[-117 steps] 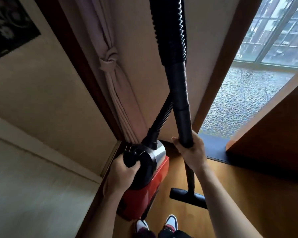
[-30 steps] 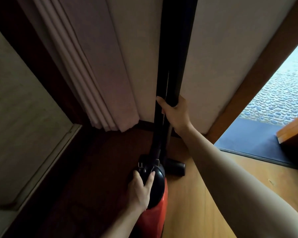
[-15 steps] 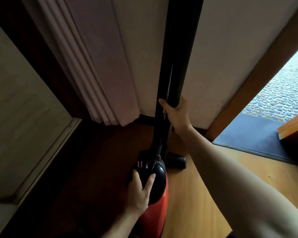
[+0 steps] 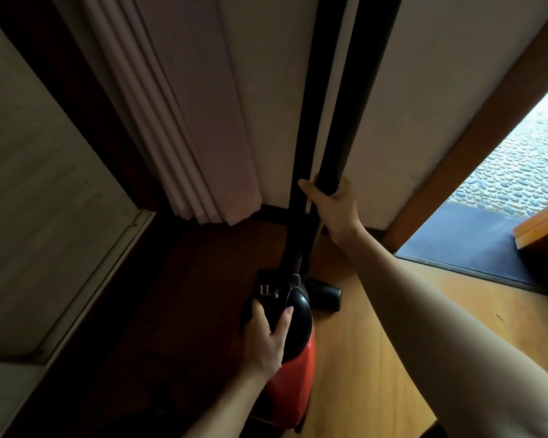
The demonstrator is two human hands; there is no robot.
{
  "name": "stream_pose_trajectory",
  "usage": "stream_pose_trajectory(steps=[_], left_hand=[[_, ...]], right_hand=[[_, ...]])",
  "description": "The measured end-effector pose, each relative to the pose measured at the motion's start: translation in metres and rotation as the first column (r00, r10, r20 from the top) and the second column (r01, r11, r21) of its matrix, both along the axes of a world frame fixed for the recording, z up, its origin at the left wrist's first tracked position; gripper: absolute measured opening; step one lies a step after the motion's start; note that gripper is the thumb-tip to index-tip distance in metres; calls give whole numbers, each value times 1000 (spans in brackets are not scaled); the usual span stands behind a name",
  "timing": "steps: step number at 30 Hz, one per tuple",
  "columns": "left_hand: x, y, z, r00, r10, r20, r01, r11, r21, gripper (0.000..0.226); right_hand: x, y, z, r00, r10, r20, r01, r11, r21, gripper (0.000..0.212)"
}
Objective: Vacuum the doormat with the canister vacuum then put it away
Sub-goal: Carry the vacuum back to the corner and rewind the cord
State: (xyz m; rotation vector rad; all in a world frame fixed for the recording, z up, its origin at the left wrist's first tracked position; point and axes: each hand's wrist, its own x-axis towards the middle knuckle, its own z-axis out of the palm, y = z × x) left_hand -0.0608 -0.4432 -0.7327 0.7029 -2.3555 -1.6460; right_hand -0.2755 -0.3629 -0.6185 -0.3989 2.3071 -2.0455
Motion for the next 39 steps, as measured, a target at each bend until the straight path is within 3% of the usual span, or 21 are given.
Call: stream_pose_trajectory(steps=[3,8,14,19,23,26,28,31,35,39], left_hand=[[0,-3,-2,1000,5,21,-5,1000,12,48],[0,2,10,997,11,77,-11,1000,-4,36],[0,3,32,974,-13,224,23,999,-42,46],[-2,0,14,982,-5,190,-3,999,43,45],[-4,-3,-6,990,-11,139,10,1000,8,53],[-1,-5,7,985,-86,148,75,994,74,48],[6,-13,16,977,-111,180,87,987,134,48],[14,-34,21,969,-76,236,79,997,1,45],[26,-72,19,974,-95,204,111,992,-67,24],[55,-110,2,956,-123,265,137,990,-36,20]], right_hand=[[0,-1,-4,1000,-1,1,1,1000,12,30],[-5,2,-13,999,14,33,-15,999,44,24],[-8,7,-11,992,14,122,-25,996,88,20],[-5,2,-10,996,-41,82,31,992,121,25],[6,-2,-14,993,-97,62,93,993,65,20],[32,12,-21,976,-183,121,175,982,68,56],[54,27,-31,969,-175,175,154,980,128,70],[85,56,-42,958,-159,240,90,957,277,80],[129,85,-34,968,-140,207,48,917,397,73],[180,99,-20,985,-117,127,43,876,481,64]])
